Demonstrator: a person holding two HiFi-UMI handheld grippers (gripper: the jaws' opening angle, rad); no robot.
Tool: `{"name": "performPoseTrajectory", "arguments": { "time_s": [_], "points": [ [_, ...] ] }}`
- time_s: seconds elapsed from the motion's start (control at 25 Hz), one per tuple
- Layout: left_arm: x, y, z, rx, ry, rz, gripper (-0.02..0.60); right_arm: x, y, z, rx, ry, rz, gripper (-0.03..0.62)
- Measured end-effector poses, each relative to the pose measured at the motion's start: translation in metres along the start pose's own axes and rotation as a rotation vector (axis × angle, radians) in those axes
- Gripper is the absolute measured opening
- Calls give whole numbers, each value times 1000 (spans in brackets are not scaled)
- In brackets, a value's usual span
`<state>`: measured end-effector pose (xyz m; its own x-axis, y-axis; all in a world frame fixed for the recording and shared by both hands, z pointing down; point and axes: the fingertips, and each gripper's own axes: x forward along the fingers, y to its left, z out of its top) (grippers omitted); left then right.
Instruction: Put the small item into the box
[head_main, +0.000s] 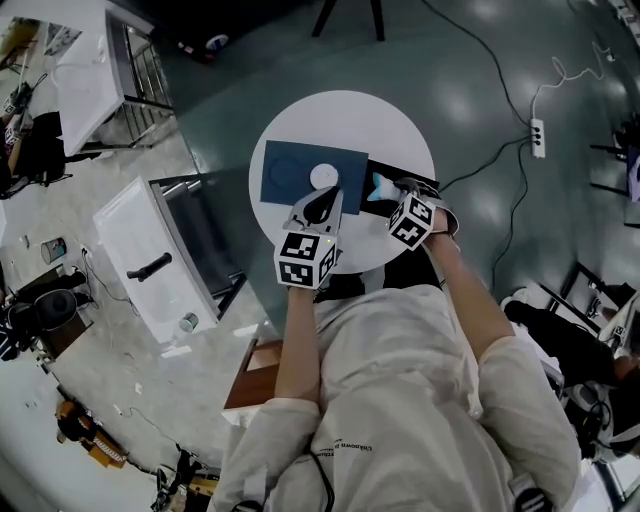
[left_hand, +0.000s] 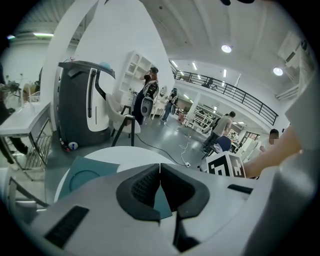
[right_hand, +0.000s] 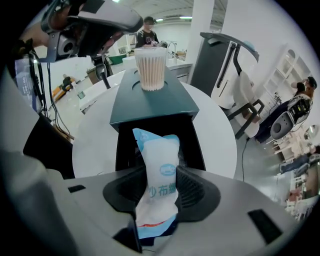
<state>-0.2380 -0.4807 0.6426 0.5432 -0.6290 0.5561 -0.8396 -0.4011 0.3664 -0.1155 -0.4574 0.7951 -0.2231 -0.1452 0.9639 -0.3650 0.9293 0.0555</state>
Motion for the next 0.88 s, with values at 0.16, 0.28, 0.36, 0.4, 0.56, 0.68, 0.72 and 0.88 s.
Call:
{"name": "performPoseTrajectory", "arguments": {
  "time_s": [0.16,0.28,0.36,0.4,0.56,0.68,0.72,0.88],
  "points": [
    [-3,6,1,-8,-1,5,21,10,-2,2,-28,39,-46,198],
    [-6,8,-2,-16,-11,5,21,17,-2,2,-20,49,-61,198],
    [-7,9,-4,-29,-28,-1,21,22,1,2,-23,42,-52,199],
    [-8,9,-4,-36,-36,-6,21,24,4,2,-26,40,-47,199],
    [-14,12,-4,-43,-54,-13,21,25,7,3,-27,40,-37,199],
    [-23,13,-8,-47,-58,-4,21,23,8,3,-13,28,-51,217],
    [-26,13,-9,-48,-59,-1,21,21,9,4,-5,23,-53,233],
    [-33,10,-11,-33,-69,-4,21,9,10,2,48,-8,-62,244]
  ]
}}
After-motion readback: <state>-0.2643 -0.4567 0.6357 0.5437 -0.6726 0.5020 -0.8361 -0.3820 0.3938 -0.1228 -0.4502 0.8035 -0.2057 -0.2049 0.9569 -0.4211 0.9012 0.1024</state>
